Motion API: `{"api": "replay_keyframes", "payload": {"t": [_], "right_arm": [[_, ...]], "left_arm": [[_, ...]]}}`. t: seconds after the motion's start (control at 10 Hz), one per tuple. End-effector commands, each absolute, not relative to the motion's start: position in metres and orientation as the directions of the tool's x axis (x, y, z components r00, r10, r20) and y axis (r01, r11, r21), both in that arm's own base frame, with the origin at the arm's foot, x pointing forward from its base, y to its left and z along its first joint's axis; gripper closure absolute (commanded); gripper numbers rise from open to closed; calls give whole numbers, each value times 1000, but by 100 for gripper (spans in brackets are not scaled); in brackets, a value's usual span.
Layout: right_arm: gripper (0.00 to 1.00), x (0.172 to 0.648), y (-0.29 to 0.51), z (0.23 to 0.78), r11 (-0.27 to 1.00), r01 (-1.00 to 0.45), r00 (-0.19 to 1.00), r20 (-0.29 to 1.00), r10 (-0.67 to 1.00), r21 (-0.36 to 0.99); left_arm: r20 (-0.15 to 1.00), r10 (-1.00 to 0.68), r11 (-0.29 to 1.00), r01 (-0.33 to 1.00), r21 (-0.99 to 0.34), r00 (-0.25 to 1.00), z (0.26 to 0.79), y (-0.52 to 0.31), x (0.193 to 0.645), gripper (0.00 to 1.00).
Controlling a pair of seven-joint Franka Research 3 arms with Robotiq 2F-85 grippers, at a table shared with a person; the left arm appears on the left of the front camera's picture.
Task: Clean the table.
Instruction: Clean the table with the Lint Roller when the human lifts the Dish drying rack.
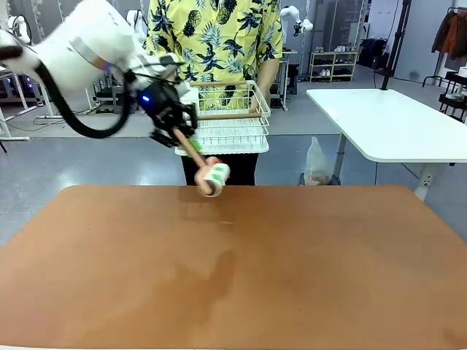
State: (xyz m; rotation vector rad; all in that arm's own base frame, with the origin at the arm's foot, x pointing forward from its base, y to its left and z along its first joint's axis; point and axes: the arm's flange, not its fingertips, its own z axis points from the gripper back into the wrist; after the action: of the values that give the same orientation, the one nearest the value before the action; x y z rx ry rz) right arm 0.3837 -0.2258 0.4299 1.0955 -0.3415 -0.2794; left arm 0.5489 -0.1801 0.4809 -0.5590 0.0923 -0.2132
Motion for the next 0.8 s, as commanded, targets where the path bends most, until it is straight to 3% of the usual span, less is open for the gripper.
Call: {"api": "replay_keyframes", "payload": {"t": [0.0,0.2,0.4,0.6,0.7], "right_arm": [[0,383,-226,433,430,46,914,136,-383,902],[0,383,-226,433,430,46,914,136,-383,902],[0,383,-226,433,430,46,914,136,-383,902],[0,383,-226,433,430,46,914,136,-383,902],[0,383,-226,433,430,46,914,136,-383,902]], "left_arm": [[-72,-240,913,200,-356,968,509,-100,532,79],[-26,-100,971,92,-223,995,530,-13,522,79],[-69,-56,984,43,-174,996,518,35,525,79],[-8,-56,966,53,-252,998,513,49,529,79],[-62,-33,983,21,-185,998,526,59,523,79]]}}
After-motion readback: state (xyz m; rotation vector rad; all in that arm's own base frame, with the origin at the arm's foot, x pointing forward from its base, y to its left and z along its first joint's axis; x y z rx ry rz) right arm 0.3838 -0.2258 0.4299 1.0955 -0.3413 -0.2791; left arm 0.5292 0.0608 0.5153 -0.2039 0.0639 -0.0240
